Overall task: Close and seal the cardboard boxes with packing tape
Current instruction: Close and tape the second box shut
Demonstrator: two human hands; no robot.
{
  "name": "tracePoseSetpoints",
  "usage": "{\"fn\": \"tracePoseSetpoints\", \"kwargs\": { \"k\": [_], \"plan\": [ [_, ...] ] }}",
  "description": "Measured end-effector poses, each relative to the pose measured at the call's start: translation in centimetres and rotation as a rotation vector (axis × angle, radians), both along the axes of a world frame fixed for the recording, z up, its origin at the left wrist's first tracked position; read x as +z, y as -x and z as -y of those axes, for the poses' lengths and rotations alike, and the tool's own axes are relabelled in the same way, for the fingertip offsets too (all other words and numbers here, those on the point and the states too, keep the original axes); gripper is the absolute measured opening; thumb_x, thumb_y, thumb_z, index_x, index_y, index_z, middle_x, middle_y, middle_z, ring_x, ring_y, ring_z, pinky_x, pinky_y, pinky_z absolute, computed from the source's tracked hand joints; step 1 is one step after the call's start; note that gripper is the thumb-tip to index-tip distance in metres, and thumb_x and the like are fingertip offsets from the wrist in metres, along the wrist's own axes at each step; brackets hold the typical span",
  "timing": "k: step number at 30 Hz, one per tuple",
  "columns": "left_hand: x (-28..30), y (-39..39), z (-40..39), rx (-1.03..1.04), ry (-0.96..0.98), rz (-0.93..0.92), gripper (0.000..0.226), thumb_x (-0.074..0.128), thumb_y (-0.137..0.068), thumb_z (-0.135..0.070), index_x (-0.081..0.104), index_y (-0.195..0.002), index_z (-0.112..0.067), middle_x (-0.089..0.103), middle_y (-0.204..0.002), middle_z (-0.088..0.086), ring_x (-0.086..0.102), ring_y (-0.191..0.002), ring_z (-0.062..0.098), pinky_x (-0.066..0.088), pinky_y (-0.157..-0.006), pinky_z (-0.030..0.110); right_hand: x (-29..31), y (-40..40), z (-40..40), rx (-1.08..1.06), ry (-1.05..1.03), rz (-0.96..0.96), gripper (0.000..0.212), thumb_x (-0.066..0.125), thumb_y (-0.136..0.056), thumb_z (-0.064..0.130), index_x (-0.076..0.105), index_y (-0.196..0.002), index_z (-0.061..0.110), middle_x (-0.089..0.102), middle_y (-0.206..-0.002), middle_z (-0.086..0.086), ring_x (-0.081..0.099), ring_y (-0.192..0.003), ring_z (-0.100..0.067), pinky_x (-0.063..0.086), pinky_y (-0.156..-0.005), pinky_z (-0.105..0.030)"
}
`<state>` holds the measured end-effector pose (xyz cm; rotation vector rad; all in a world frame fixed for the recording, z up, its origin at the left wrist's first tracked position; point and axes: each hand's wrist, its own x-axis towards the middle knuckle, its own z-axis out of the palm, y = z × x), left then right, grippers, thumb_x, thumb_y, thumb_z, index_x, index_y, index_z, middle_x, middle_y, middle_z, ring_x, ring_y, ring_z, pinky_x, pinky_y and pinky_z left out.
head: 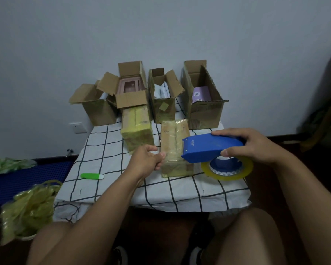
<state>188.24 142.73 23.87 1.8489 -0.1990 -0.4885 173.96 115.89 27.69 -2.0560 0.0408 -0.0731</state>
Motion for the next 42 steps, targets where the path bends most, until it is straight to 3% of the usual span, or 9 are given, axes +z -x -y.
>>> {"fn": "tracePoseSetpoints", "kwargs": {
  "k": [3,9,21,25,33,35,38,40,42],
  "plan": [
    [-0.3,-0.4,0.1,0.025,0.006,-0.040,0.028,0.071,-0.088,-0.012,0.053,-0.109,-0.007,0.064,-0.069,0.009,0.057,-0.056,0.012,0.052,-0.061,0.028,0.0,-0.5,0.0,0.003,0.019,-0.009,0.047,0.079,-0.077,0.033,0.064,-0.117,0.052,0.061,-0.108,0.026,0.062,-0.095,0.002,0.051,-0.073,-0.012],
    [-0.6,-0.6,0.1,0.038,0.053,-0.138,0.017,0.070,-0.088,-0.006,0.057,-0.099,-0.005,0.063,-0.067,0.007,0.055,-0.051,0.010,0.051,-0.050,0.020,-0.3,-1.1,0.1,0.010,0.062,-0.033,0.048,0.077,-0.084,0.020,0.063,-0.120,0.049,0.057,-0.119,0.012,0.060,-0.093,0.002,0.051,-0.073,-0.012],
    [-0.2,-0.8,-0.1,-0.033,-0.011,-0.246,0.015,0.070,-0.087,-0.005,0.063,-0.100,0.000,0.058,-0.060,0.003,0.051,-0.048,0.010,0.046,-0.046,0.020,-0.5,-1.2,0.0,0.037,0.069,-0.062,0.048,0.079,-0.083,0.027,0.063,-0.119,0.054,0.058,-0.118,0.010,0.061,-0.093,0.000,0.051,-0.074,-0.013],
    [0.0,-0.9,0.0,-0.077,-0.056,-0.274,0.004,0.066,-0.090,-0.009,0.065,-0.089,-0.005,0.056,-0.056,0.002,0.049,-0.046,0.012,0.044,-0.046,0.022,-0.6,-0.9,-0.3,0.033,0.052,-0.070,0.048,0.076,-0.076,0.038,0.063,-0.115,0.060,0.058,-0.119,0.011,0.062,-0.095,-0.002,0.052,-0.074,-0.015],
    [-1.3,-1.1,-1.7,-0.132,-0.134,-0.354,0.040,0.069,-0.087,-0.044,0.061,-0.110,-0.012,0.061,-0.074,0.006,0.056,-0.061,0.015,0.048,-0.054,0.027,-0.9,-0.8,-0.3,0.016,0.068,-0.085,0.048,0.073,-0.073,0.043,0.061,-0.113,0.065,0.060,-0.118,0.013,0.062,-0.097,-0.003,0.054,-0.074,-0.019],
    [-2.4,-0.7,-1.6,-0.096,-0.082,-0.213,0.042,0.066,-0.089,-0.042,0.058,-0.120,-0.014,0.064,-0.090,0.006,0.060,-0.076,0.019,0.050,-0.065,0.030,-1.0,-0.7,-0.4,0.008,0.060,-0.077,0.047,0.073,-0.073,0.042,0.061,-0.112,0.065,0.060,-0.118,0.013,0.063,-0.096,-0.002,0.054,-0.073,-0.018],
    [-3.6,1.0,-1.4,-0.015,-0.132,0.462,0.036,0.061,-0.094,-0.025,0.055,-0.129,-0.019,0.057,-0.119,-0.003,0.055,-0.108,0.011,0.043,-0.086,0.021,-1.1,-0.5,-0.3,-0.005,0.045,-0.069,0.047,0.074,-0.073,0.041,0.062,-0.113,0.063,0.061,-0.119,0.013,0.063,-0.098,-0.002,0.054,-0.074,-0.017],
    [-4.1,1.9,-1.5,-0.182,-0.218,0.957,0.049,0.061,-0.087,-0.023,0.052,-0.135,-0.015,0.054,-0.131,-0.003,0.047,-0.121,0.008,0.037,-0.100,0.022,-1.3,-0.5,-0.2,-0.011,0.046,-0.066,0.048,0.074,-0.073,0.041,0.062,-0.114,0.062,0.061,-0.120,0.013,0.063,-0.100,-0.003,0.054,-0.076,-0.017],
    [-5.1,2.1,-1.2,-0.404,-0.422,1.256,0.064,0.065,-0.083,-0.033,0.048,-0.141,-0.012,0.051,-0.143,0.003,0.044,-0.132,0.017,0.035,-0.109,0.033,-1.4,-0.5,-0.2,-0.018,0.049,-0.066,0.048,0.074,-0.073,0.042,0.063,-0.116,0.060,0.061,-0.121,0.013,0.063,-0.100,-0.003,0.054,-0.075,-0.018]
  ]
}}
